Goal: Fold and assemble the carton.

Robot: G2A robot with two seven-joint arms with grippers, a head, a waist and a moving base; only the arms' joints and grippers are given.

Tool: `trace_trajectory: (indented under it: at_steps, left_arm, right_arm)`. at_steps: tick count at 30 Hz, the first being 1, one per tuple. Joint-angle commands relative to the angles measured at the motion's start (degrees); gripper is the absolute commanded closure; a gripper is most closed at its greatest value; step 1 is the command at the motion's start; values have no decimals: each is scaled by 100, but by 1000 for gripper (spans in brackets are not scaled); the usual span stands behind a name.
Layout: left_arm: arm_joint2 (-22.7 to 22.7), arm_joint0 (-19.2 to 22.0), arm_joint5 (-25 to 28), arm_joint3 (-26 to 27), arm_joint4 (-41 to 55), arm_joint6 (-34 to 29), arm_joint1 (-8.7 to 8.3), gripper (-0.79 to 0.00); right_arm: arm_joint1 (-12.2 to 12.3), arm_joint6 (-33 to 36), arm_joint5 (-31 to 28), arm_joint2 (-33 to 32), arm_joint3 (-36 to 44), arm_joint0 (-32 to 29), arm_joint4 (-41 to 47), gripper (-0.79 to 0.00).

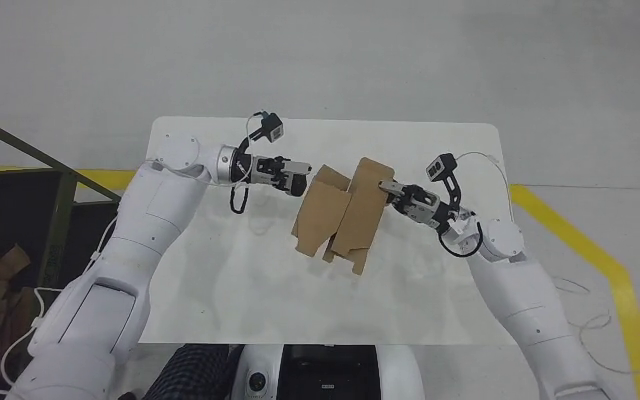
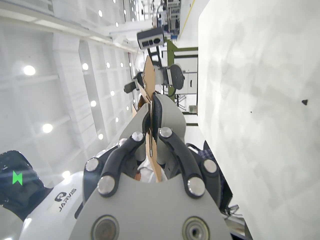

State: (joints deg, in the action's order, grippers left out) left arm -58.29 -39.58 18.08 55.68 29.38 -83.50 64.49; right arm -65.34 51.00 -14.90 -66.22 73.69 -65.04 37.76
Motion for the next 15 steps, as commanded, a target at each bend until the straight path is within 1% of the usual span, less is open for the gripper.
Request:
trace_trajectory:
  at_steps: [1,7,11,15]
  left_arm:
    - [-122,-142,-94,159,17,-3,-55,-785]
    - [-378,-468,-351,533,146,106,-156,-785]
    - [-383,-637,-519,749,176,134,-175,-785]
    - [-296,-686,-684,759,326,186,-145,-785]
  right_arm:
    - [28,-528,100,-166,326,-296,-50,0]
    - [62,-1908,234,-436,1231,-1027,-508,0]
    - [53,-2568,278,-473,1638,-1346,-814,0]
    - [22,-3098,298,-457,1854,-1530,-987,0]
